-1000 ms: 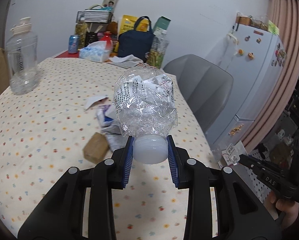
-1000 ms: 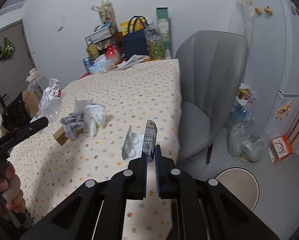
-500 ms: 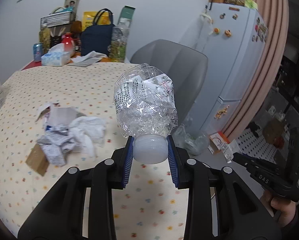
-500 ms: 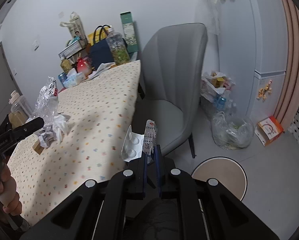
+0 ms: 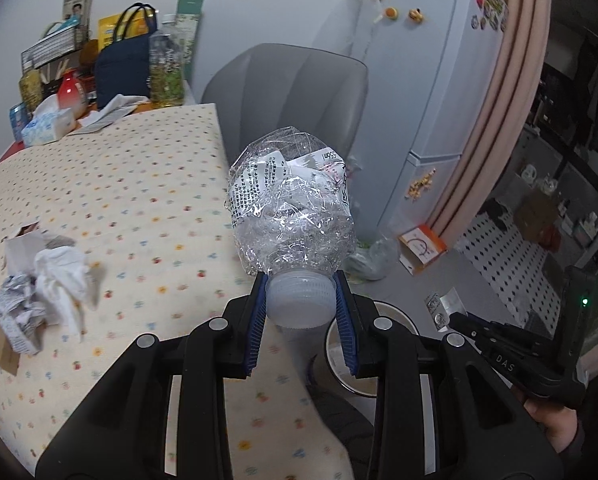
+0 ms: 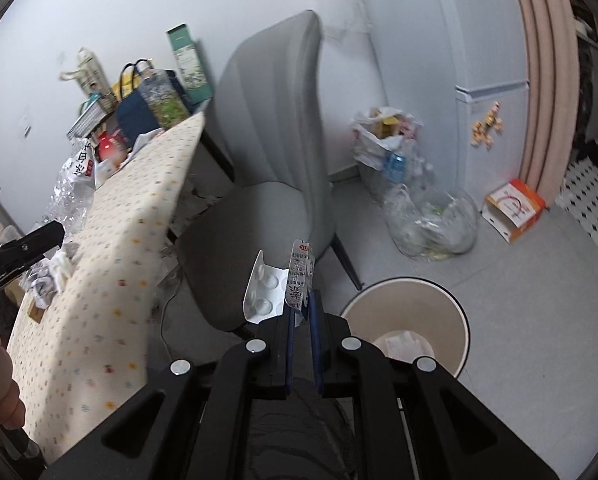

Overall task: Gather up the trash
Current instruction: 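Open the left gripper to drop the bottle in the bin while the right releases the blister pack, then withdraw both open grippers from the bin back over the table, then close the left gripper on the small cardboard box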

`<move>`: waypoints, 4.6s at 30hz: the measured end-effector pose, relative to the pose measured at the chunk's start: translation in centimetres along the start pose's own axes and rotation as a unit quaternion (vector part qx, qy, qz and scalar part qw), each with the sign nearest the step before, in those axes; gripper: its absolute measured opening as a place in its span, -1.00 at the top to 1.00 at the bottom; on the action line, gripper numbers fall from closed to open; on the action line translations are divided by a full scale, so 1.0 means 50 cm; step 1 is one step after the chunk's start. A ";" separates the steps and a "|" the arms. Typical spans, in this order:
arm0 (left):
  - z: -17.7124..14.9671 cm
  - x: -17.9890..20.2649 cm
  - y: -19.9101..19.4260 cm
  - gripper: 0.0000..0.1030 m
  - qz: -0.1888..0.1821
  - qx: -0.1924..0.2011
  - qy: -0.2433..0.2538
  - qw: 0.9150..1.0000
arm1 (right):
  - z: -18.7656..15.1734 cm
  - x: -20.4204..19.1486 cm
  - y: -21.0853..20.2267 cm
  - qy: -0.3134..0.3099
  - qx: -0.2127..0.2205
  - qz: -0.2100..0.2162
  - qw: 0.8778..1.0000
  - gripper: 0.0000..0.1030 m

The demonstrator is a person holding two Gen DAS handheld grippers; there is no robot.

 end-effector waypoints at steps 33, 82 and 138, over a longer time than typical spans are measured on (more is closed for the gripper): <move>-0.014 0.267 0.122 0.38 -0.046 -0.065 0.100 0.992 | -0.008 0.230 -0.081 0.099 0.059 -0.053 0.992 -0.53; 0.040 0.082 -0.028 -0.88 -0.036 0.005 -0.012 0.999 | 0.051 0.057 -0.145 0.033 0.093 -0.028 0.995 -0.85; -0.208 -0.548 -0.187 -0.88 0.105 0.026 -0.242 0.964 | -0.030 -0.507 0.017 -0.166 -0.004 0.102 0.981 -0.85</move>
Point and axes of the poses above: each gripper's, at about its wrist camera, not at the fingertips, and y roughly the way its jaws point, x to its right, z to its top, the point moved 5 cm from there along y, roughly the way its jaws point, and after that the axes turned 10 degrees about z, right-handed, at the moved point
